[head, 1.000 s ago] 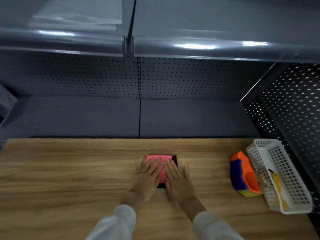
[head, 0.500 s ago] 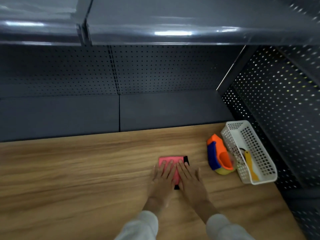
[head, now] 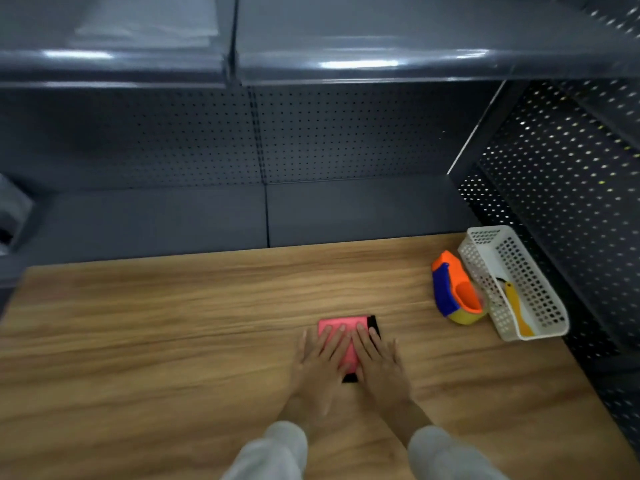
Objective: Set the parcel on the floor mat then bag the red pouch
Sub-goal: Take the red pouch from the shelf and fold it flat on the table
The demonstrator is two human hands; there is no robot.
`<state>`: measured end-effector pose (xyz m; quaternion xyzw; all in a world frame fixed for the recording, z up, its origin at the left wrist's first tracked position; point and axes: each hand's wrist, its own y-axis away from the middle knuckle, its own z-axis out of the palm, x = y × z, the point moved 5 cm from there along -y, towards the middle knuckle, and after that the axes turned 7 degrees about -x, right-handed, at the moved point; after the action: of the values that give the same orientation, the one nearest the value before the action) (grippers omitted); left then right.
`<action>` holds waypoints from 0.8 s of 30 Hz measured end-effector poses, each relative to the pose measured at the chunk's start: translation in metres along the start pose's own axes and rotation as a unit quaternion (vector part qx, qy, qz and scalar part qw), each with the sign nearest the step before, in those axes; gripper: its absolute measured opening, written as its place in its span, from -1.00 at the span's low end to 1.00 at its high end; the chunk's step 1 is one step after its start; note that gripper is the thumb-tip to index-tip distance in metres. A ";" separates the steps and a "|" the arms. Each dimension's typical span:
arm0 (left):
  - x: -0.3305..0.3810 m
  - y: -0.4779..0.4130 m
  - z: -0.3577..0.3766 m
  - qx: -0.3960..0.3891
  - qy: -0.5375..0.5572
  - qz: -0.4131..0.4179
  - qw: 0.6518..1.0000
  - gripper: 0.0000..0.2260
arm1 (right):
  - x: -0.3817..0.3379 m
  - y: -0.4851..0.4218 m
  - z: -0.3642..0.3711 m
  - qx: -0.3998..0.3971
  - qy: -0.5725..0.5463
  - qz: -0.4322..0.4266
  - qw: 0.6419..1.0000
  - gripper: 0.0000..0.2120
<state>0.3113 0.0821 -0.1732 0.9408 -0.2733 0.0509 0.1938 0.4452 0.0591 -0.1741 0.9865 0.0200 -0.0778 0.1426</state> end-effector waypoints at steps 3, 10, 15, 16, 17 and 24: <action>-0.032 0.019 -0.003 0.000 0.005 -0.027 1.000 -0.49 | -0.039 -0.008 0.001 0.012 -0.016 -0.019 1.000 -0.37; -0.103 0.068 0.003 0.002 0.021 -0.064 0.998 -0.51 | -0.125 -0.021 0.013 -0.036 -0.033 -0.035 0.998 -0.43; -0.137 0.111 0.005 0.021 0.021 -0.084 0.996 -0.48 | -0.177 -0.018 0.028 -0.032 -0.026 -0.052 0.998 -0.45; -0.143 0.119 0.007 0.022 0.021 -0.089 0.996 -0.48 | -0.185 -0.016 0.031 -0.028 -0.023 -0.056 0.998 -0.46; -0.148 0.127 0.009 0.024 0.019 -0.095 0.995 -0.49 | -0.193 -0.012 0.033 -0.031 -0.025 -0.059 0.997 -0.46; -0.149 0.174 0.027 0.026 0.030 -0.130 0.991 -0.50 | -0.226 0.028 0.043 -0.061 -0.015 -0.077 0.995 -0.45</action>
<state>0.0920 0.0102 -0.1690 0.9712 -0.1409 0.0607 0.1821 0.2176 0.0163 -0.1714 0.9701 0.0990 -0.1017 0.1968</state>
